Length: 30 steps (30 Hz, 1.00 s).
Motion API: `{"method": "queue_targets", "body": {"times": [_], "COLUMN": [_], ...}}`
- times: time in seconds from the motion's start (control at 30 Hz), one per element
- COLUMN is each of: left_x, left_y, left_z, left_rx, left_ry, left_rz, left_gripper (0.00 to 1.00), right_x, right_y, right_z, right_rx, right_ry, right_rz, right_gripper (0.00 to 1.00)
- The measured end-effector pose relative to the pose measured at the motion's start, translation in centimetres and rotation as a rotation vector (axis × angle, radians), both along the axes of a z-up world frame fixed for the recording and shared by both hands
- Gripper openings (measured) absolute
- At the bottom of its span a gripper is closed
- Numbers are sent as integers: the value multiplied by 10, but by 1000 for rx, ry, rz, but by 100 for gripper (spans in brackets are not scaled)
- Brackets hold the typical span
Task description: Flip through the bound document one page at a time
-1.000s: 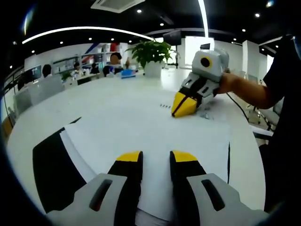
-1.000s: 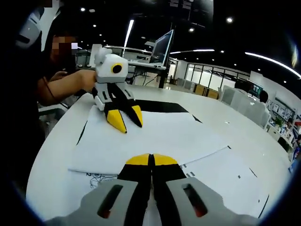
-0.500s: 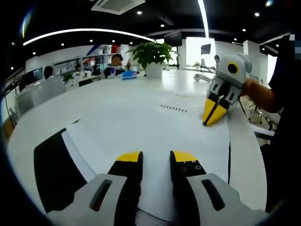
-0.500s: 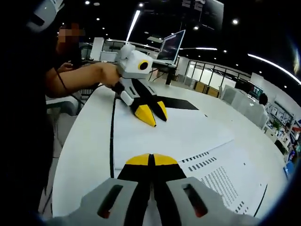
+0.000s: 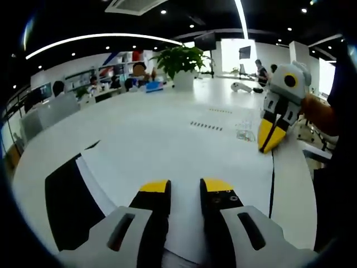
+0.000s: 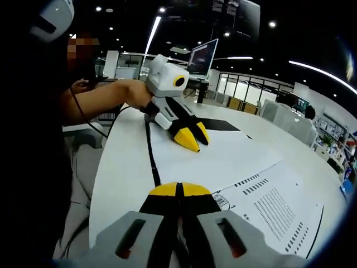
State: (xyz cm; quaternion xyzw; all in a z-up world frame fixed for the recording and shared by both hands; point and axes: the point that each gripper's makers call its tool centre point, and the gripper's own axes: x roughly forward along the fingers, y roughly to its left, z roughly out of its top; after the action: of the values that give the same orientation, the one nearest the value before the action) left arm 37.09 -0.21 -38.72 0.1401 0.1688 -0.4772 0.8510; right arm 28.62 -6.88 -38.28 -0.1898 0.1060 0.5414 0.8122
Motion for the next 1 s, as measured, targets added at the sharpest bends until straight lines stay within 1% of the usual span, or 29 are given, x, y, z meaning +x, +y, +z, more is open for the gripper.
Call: {"method": "queue_targets", "body": {"times": [0.07,0.13,0.37,0.43,0.53,0.63,0.73,0.9,1.0], "left_x": [-4,-5,-4,-4,-6,-6,-5,-3,-2], "left_y": [-2,-3,-3,-3,-5,-4,-3,-3,-5], "left_z": [0,0,1,1,1,1,0,1,0], "left_rx": [-3,8,66,75,97,101,86,73,61], "left_ry": [1,-9,-22,-23,-33,-33,-34,-38,-35], "left_rz": [20,36,29,25,21,31,42,57,69], "left_gripper": [19,17,17,17,17,16,16,16,14], "right_x": [1,0,4,5,7,7,8,10,14], "right_y": [0,0,-3,-4,-5,-6,-8,-10,-12], "right_z": [0,0,-1,-1,-1,-1,-2,-2,-1], "right_rx": [11,10,2,8,6,0,9,17,4], "right_ry": [12,13,11,47,72,98,117,127,125], "right_rz": [-25,-29,-73,-104,-124,-110,-93,-69,-72], "right_gripper": [2,2,2,2,2,2,1,1,1]}}
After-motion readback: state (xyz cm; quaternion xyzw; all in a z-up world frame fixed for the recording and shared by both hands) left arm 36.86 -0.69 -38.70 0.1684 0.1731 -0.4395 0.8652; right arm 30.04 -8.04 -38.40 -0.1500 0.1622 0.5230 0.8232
